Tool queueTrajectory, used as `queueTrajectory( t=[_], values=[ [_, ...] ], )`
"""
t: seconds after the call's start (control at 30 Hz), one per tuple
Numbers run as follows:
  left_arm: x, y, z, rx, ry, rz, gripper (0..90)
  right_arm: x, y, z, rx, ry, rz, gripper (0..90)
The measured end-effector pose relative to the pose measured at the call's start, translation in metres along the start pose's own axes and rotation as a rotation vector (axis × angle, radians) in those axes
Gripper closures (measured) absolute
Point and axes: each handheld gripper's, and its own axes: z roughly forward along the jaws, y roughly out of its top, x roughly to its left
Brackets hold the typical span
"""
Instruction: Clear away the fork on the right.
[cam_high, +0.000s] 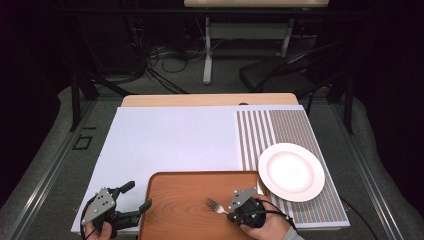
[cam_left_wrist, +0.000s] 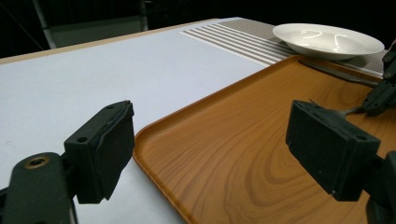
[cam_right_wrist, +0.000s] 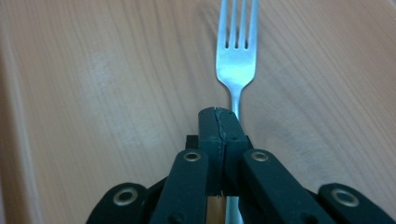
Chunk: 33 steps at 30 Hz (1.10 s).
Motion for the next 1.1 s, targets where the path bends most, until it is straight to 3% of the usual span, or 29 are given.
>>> queueTrajectory(
  t=[0.27,0.73,1.1],
  values=[
    [0.001,0.0,0.0,0.0,0.001,-0.005,16.0,-0.013,-0.002,-0.002,-0.018,-0.036,0.037,90.0],
    [0.001,-0.001,0.0,0.002,0.003,-0.01,16.0,-0.043,-0.018,-0.016,-0.029,-0.113,0.16,90.0],
    [0.001,-0.001,0.0,0.001,0.004,-0.01,16.0,-0.051,-0.029,-0.025,-0.019,-0.13,0.205,90.0]
  ],
)
